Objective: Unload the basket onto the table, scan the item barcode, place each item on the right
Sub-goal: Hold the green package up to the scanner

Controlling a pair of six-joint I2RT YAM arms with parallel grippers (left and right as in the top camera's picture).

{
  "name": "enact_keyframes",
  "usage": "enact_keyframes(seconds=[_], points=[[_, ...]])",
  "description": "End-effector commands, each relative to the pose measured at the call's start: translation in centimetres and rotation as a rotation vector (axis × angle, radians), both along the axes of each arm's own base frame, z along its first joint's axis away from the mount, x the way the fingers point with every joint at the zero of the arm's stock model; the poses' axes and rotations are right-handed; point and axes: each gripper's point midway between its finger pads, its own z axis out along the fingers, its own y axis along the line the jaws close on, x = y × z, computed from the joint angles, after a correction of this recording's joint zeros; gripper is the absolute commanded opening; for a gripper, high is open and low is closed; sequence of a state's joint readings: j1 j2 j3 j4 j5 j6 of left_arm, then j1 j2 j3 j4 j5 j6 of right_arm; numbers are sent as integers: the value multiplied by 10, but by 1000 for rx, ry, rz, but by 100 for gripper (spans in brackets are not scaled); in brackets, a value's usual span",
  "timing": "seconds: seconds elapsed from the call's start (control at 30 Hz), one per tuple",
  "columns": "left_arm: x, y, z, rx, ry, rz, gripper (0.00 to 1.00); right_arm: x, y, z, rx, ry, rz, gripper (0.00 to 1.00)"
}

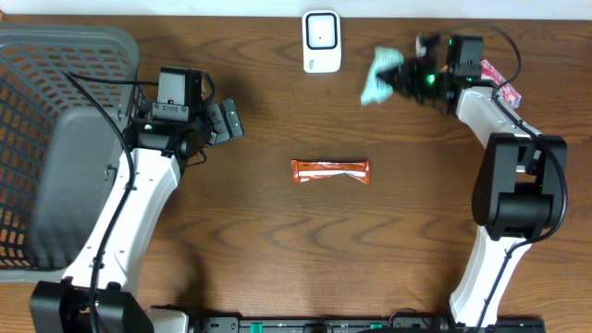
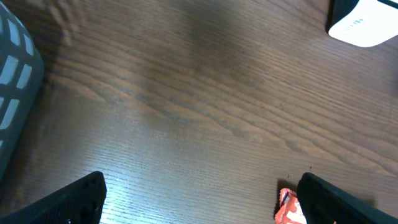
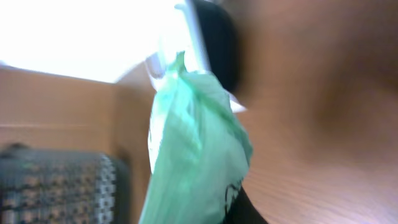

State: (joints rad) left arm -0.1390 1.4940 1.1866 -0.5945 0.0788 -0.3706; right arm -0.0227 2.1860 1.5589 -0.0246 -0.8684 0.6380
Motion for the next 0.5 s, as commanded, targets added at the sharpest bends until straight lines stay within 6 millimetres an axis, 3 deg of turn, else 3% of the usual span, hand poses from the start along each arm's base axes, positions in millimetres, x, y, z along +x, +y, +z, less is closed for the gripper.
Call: enact_keyframes(seconds=[0.0, 0.07, 0.2, 0.37, 0.47], points=[[5, 1, 18, -6, -46, 17, 98, 10, 46, 56, 182, -49, 34, 1], [5, 1, 18, -6, -46, 17, 98, 26, 74, 60, 134, -110, -79, 1], [5, 1, 18, -6, -46, 17, 98, 35, 117, 37, 24, -181, -169, 1], [5, 1, 18, -6, -46, 17, 98, 44, 126, 48, -18, -285, -195, 1], [5, 1, 18, -6, -46, 17, 98, 54, 112, 64, -67, -315, -178, 1]])
